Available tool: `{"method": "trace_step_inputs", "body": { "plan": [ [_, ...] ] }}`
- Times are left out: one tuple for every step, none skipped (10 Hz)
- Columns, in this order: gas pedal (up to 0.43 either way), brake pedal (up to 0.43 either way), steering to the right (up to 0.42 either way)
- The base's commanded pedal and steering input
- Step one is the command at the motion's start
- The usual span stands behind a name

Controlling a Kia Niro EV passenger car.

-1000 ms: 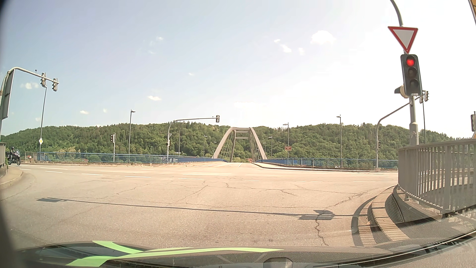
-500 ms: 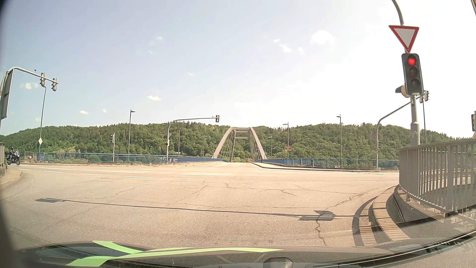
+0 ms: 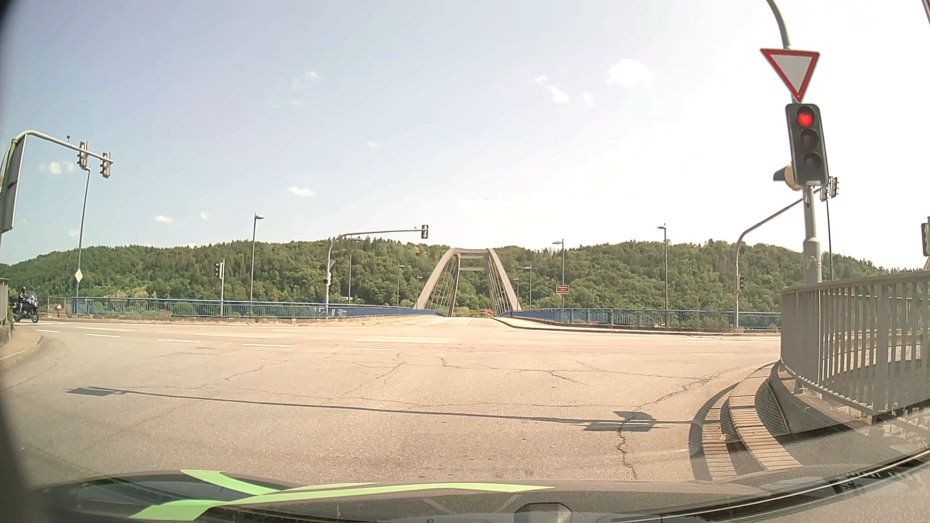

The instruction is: Follow the waypoints while adhering to traffic rules and regulations

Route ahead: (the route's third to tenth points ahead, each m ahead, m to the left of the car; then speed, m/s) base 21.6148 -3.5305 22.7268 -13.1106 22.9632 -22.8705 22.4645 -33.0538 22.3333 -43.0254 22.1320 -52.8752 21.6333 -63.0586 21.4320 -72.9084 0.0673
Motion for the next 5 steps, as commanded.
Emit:
{"method": "trace_step_inputs", "body": {
  "plan": [
    [0.000,0.000,0.027],
    [0.000,0.000,0.028],
    [0.000,0.000,0.027],
    [0.000,0.024,0.027],
    [0.000,0.104,0.028]
  ]
}}
